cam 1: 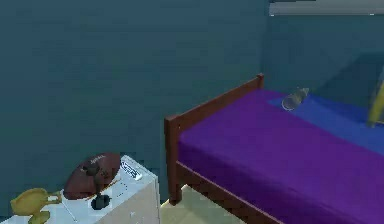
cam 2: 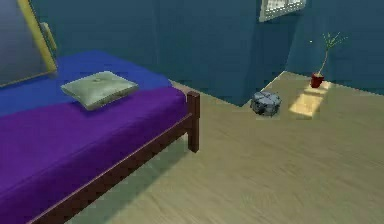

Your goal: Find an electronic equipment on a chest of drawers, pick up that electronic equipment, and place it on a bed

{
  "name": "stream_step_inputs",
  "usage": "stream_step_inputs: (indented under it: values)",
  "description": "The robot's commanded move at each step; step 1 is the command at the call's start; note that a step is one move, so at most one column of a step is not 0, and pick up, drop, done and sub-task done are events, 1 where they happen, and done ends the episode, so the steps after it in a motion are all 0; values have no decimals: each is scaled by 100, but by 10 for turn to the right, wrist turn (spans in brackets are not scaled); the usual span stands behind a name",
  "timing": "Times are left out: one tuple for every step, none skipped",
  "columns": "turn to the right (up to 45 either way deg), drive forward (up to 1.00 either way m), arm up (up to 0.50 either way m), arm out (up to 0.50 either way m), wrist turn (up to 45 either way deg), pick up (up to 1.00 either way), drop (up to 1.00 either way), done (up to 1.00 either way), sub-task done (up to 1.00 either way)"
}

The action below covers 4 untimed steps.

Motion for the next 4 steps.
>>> stream_step_inputs:
  values:
    - [390, 0, 0, 0, 0, 0, 0, 0, 0]
    - [0, 15, 0, 0, 0, 0, 0, 0, 0]
    - [-450, 0, 0, 0, 0, 0, 0, 0, 0]
    - [-450, 0, 0, 0, 0, 0, 0, 0, 0]
